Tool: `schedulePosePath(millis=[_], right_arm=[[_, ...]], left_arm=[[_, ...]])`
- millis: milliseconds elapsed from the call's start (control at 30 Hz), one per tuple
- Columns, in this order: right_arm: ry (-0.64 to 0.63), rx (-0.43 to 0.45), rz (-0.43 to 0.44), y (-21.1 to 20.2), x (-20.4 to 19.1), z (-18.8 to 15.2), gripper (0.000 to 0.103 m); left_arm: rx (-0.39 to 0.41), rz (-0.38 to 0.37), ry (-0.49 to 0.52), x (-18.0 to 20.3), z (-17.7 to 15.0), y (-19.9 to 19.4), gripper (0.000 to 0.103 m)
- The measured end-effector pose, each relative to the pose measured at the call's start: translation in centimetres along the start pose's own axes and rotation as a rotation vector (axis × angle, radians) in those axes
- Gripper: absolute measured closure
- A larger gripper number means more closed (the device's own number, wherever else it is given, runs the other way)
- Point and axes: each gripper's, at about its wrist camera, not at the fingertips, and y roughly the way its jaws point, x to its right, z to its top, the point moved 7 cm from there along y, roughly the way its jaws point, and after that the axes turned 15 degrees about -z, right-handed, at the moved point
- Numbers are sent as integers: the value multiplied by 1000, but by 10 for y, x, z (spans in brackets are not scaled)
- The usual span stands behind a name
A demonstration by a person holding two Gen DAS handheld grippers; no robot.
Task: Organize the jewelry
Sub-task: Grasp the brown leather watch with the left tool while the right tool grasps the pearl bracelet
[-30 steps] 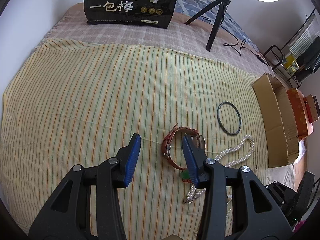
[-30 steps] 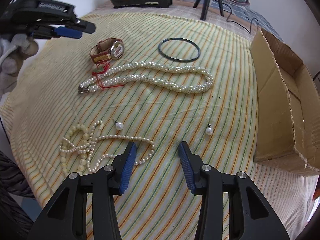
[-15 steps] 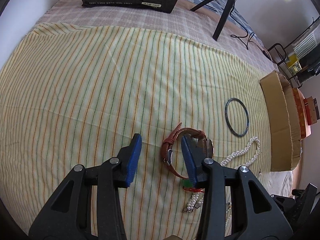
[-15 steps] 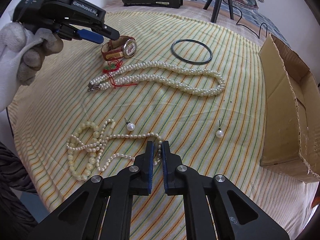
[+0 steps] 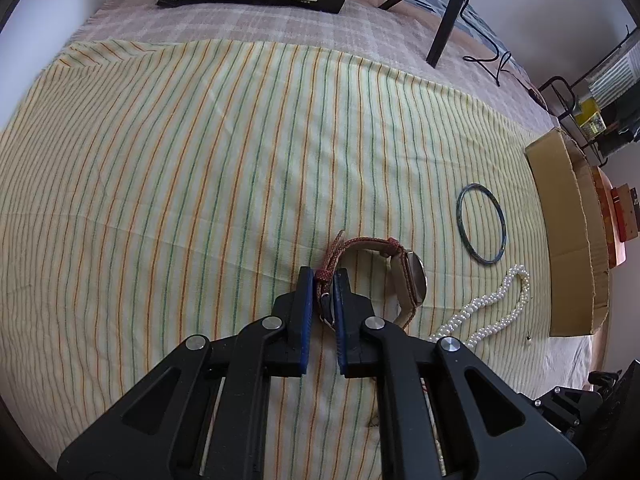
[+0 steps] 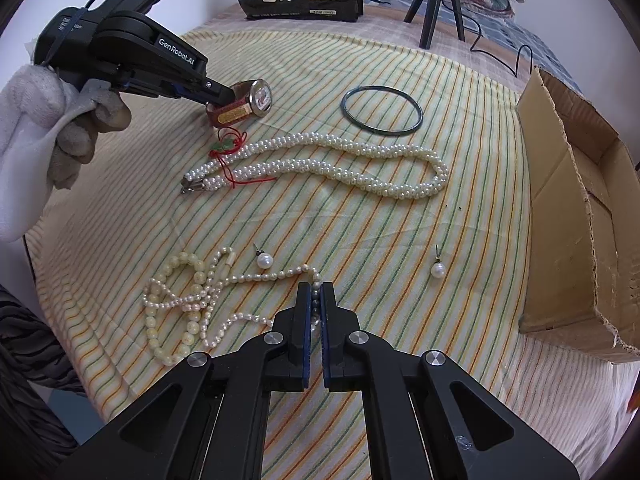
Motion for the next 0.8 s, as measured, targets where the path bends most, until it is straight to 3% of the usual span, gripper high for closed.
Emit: schedulePosePath(millis=[800], right_arm=[[32,220,26,-73,-3,44,100]], left_arm=[[183,-32,59,28,4,-73,95]])
